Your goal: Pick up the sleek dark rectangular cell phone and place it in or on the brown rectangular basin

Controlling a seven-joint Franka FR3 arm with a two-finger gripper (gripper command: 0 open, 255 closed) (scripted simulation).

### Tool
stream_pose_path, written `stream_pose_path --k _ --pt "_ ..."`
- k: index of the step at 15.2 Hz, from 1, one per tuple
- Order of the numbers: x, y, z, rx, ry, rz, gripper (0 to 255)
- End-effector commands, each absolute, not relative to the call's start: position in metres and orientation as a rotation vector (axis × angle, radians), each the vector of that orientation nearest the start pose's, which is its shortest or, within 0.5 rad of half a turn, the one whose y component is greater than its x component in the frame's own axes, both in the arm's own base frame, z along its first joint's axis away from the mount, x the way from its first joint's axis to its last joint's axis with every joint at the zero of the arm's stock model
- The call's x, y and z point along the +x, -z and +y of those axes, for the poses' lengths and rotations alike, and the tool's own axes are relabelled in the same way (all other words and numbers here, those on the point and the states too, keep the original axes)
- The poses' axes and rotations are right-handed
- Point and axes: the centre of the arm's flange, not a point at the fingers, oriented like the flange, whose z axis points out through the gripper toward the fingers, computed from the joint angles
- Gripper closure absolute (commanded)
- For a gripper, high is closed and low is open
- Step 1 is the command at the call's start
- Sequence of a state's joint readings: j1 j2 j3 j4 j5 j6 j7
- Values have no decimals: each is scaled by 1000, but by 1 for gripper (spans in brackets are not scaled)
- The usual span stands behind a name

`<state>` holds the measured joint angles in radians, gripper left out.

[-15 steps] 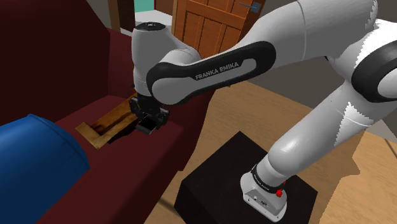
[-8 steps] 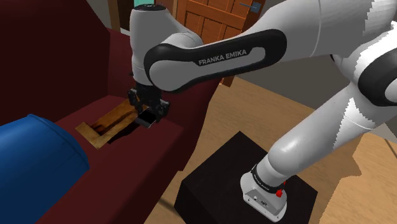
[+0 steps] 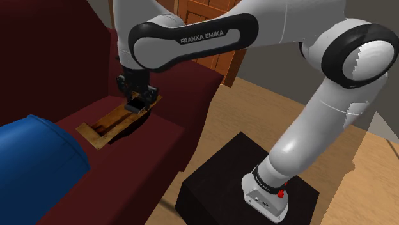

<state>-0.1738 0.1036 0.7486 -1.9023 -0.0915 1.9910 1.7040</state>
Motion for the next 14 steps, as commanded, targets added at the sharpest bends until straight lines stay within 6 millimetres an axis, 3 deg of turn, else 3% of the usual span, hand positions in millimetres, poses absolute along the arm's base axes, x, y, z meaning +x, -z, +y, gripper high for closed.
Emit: stream_pose_path --k 1,4,5,14 --pt "521 -460 303 -2676 30 1633 255" --pt "560 -461 306 -2676 30 1633 255" --pt "583 -462 307 -2676 30 1633 255" --pt "583 -415 307 -2676 30 1633 255"
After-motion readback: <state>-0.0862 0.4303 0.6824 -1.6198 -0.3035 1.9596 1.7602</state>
